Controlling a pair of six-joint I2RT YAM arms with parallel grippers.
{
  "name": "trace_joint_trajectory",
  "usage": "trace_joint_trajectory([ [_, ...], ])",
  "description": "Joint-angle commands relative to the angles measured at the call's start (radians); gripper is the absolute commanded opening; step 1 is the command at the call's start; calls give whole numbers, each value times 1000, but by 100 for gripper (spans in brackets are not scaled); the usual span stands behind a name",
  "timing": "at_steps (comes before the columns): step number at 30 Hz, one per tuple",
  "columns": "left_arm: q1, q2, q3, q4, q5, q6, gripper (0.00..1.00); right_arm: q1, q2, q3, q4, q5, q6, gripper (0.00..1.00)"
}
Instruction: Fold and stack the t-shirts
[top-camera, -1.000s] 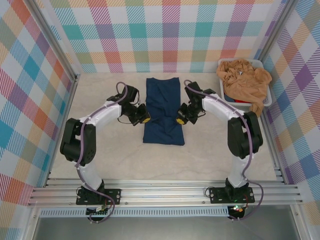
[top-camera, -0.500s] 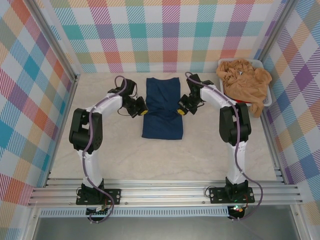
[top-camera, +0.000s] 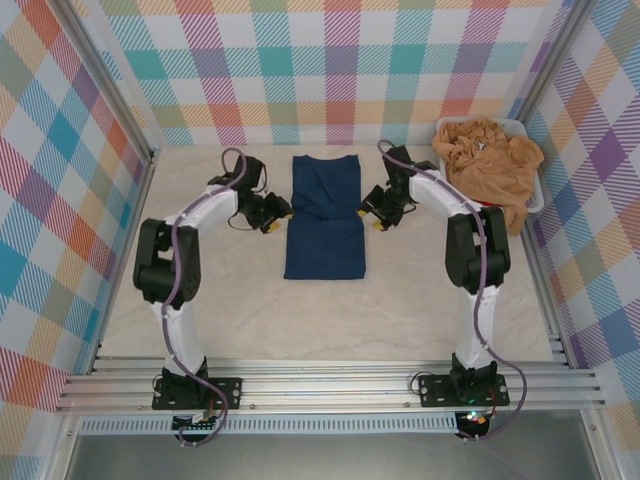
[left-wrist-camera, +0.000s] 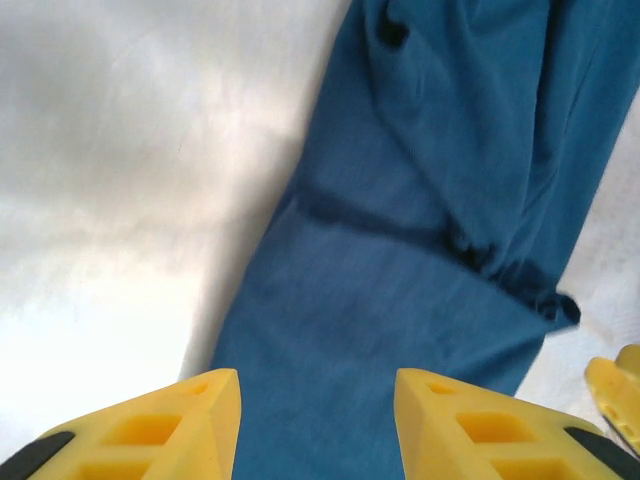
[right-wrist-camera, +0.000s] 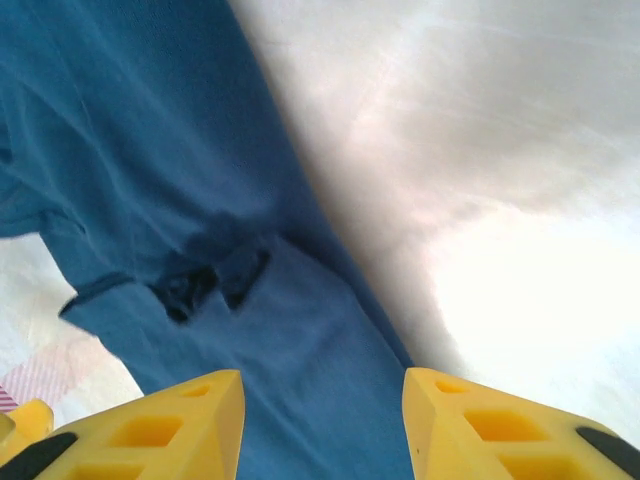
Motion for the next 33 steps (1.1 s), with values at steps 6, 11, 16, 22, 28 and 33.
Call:
trace_joint_trajectory([
  [6, -52, -260, -370, 2, 77, -119, 47, 114, -316, -447, 132, -54, 123, 47],
  [11, -86, -274, -533, 200, 117, -298, 53, 154, -327, -599, 270, -114, 227, 49],
  [16, -104, -221, -544, 365, 115, -411, 55, 153, -264, -603, 331, -120, 232, 46],
  [22, -124, -146, -501, 395, 104, -418, 46, 150, -197, -525, 309, -97, 210, 35],
  [28, -123, -108, -455, 414, 86, -387, 15, 149, -159, -497, 298, -79, 209, 17],
  [33, -124, -142, -425, 375, 93, -339, 0, 151, -192, -466, 242, -34, 164, 0],
])
